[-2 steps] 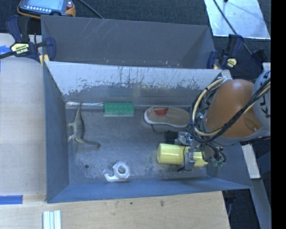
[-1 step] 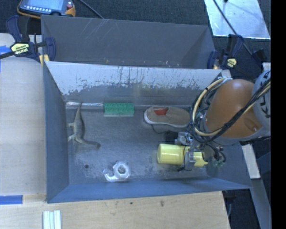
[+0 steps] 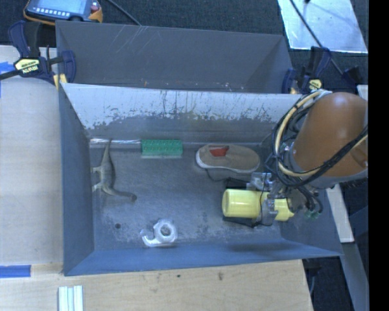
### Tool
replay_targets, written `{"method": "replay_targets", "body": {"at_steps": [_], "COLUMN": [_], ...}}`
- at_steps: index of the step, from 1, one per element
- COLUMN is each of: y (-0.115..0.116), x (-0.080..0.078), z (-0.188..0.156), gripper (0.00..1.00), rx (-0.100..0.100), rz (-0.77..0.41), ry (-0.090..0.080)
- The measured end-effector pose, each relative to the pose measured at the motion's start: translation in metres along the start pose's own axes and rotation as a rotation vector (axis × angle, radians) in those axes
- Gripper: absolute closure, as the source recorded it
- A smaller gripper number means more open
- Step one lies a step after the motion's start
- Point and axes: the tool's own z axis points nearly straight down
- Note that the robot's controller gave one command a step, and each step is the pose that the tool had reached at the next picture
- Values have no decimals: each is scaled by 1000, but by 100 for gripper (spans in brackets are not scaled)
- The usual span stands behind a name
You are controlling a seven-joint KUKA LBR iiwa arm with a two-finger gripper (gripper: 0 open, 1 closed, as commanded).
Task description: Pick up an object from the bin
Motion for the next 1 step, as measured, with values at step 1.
{"method": "replay_targets", "body": {"at_steps": [1], "y": [11], "x": [-16], "z": [-77], "gripper": [100], "rx": [0], "rz": [9], "ry": [-5]}}
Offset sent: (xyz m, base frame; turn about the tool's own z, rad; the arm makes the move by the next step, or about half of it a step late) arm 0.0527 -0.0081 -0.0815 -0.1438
